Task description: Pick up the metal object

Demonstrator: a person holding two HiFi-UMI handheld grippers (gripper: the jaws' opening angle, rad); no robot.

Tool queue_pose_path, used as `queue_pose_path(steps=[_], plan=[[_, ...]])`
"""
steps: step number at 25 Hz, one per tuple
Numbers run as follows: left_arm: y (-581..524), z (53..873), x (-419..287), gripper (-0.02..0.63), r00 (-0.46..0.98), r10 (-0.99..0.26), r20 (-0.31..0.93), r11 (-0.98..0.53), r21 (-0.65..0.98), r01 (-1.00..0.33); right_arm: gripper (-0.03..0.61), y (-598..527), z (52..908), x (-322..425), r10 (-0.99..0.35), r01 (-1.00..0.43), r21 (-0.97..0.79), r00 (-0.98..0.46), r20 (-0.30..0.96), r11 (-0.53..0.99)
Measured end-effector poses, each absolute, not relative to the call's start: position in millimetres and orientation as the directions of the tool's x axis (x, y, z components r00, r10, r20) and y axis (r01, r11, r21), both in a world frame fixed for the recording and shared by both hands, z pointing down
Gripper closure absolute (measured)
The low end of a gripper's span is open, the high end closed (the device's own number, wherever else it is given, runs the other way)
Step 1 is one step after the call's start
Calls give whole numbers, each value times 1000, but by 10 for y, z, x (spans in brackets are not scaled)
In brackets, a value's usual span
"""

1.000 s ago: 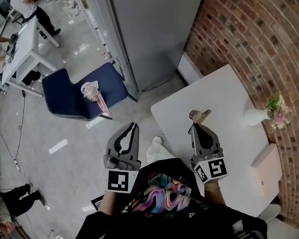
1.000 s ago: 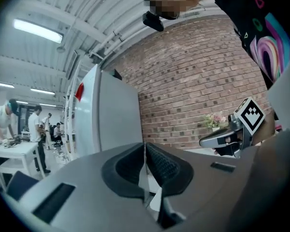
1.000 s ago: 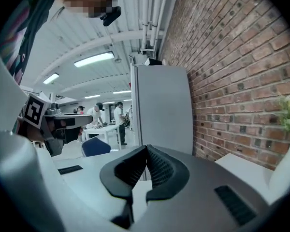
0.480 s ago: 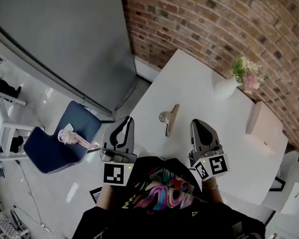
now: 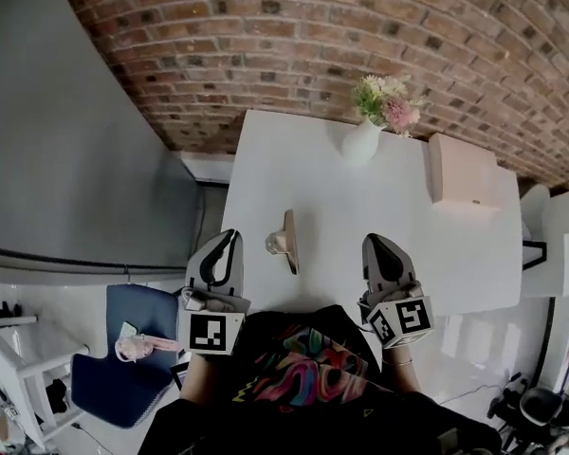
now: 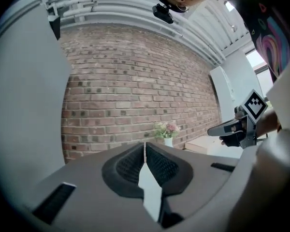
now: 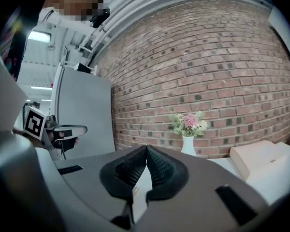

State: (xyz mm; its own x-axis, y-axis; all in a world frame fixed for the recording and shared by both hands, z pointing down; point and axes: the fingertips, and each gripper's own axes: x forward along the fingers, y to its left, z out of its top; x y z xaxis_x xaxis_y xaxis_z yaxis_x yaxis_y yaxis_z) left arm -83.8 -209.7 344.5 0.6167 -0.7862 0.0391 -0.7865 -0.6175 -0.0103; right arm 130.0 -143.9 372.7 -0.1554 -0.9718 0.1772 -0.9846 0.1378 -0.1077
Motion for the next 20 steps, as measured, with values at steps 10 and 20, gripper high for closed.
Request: queue_pose_path(steps=[10,20], plan=[[-2279,3737,-727,581,765,-637,97,-767,22,-641,560,-1508,3909,1046,-967,-999,-49,-35,253,23],[-2101,3948,-648,580,775,-619,124,-778,41,-627,560,-1434,4032,977,-945,-997,-41,-77,318,68]])
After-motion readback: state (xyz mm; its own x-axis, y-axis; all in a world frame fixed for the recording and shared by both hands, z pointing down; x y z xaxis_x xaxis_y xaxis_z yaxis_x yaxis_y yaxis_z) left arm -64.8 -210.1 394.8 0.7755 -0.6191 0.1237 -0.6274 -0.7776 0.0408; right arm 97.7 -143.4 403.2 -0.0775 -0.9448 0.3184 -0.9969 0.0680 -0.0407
